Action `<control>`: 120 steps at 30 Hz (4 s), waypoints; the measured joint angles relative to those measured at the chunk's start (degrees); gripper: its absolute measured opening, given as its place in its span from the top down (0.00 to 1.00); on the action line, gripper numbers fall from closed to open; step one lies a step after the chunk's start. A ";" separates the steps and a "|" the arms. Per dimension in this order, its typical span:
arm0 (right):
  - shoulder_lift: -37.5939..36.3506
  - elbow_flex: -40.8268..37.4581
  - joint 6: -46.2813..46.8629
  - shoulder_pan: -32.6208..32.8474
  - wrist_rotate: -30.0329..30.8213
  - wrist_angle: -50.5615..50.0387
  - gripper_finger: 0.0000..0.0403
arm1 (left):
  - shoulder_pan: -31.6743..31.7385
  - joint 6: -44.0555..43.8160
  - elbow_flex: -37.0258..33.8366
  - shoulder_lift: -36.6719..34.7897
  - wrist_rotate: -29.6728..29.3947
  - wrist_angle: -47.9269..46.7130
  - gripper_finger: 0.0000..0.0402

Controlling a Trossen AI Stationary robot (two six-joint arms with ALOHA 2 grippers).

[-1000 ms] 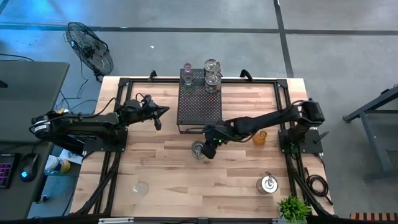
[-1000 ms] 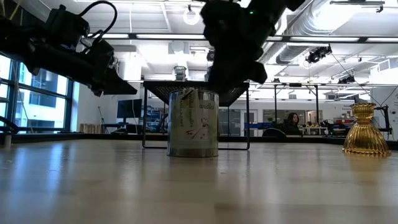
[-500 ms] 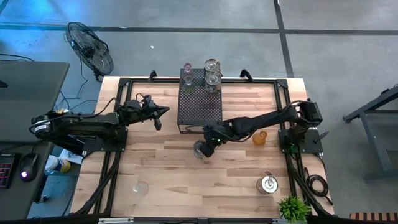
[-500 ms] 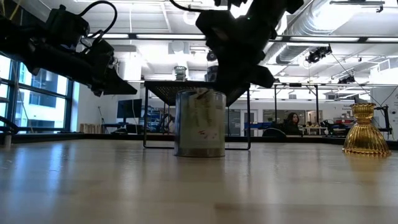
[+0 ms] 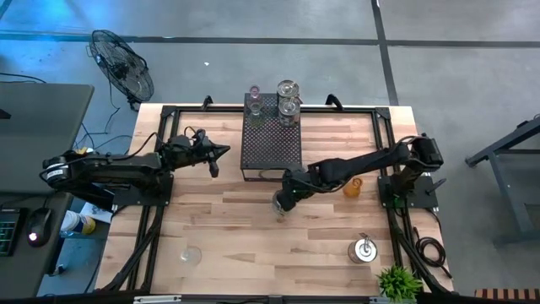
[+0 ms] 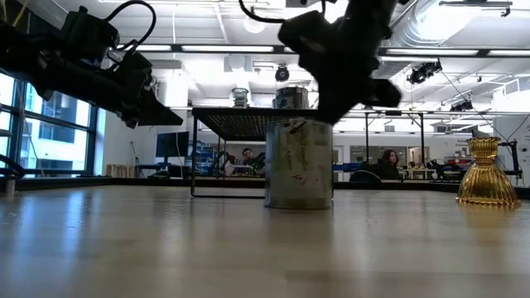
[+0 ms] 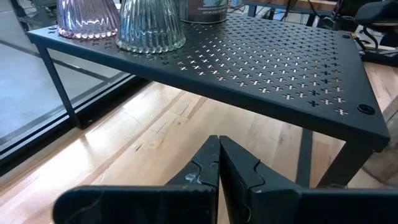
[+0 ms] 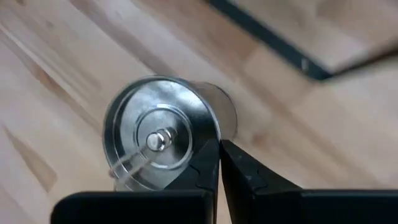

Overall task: Pick & Place candle stick holders
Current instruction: Put the scented candle holder on the shelf, then put the green scented candle holder on the shelf

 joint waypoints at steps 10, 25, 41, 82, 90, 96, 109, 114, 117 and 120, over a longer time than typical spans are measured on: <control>-1.75 0.02 9.42 3.12 -0.54 -8.76 0.95 | 0.00 0.00 0.00 0.02 0.02 0.00 1.00; -7.63 0.22 -23.23 6.04 -1.72 -10.12 0.74 | 0.00 0.00 0.02 0.02 0.00 -0.07 1.00; -2.63 0.15 -48.82 12.18 1.40 1.67 0.67 | 0.00 1.37 0.02 0.02 -0.20 0.13 1.00; 3.78 0.09 -112.37 18.61 18.83 6.96 0.71 | -0.02 1.70 0.02 0.02 -1.75 0.15 1.00; 3.78 0.09 -106.96 18.40 18.11 9.09 0.86 | -0.02 1.62 0.02 0.02 -1.77 0.15 1.00; 3.78 0.09 -97.32 18.25 18.11 9.95 0.98 | -0.02 1.60 0.02 0.02 -1.75 0.15 1.00; 3.78 0.09 -82.75 14.88 15.84 13.59 0.99 | -0.01 1.60 0.02 0.02 -1.66 0.15 1.00; 3.23 0.09 -76.11 12.36 15.83 14.72 0.99 | -0.02 1.58 0.02 0.02 -1.64 0.15 1.00; 2.09 0.11 -72.90 10.91 15.96 14.96 1.00 | -0.02 1.57 0.02 0.02 -1.58 0.15 1.00; 1.23 0.11 -70.92 10.01 14.01 13.96 0.99 | -0.02 1.57 0.02 0.01 -1.52 0.12 1.00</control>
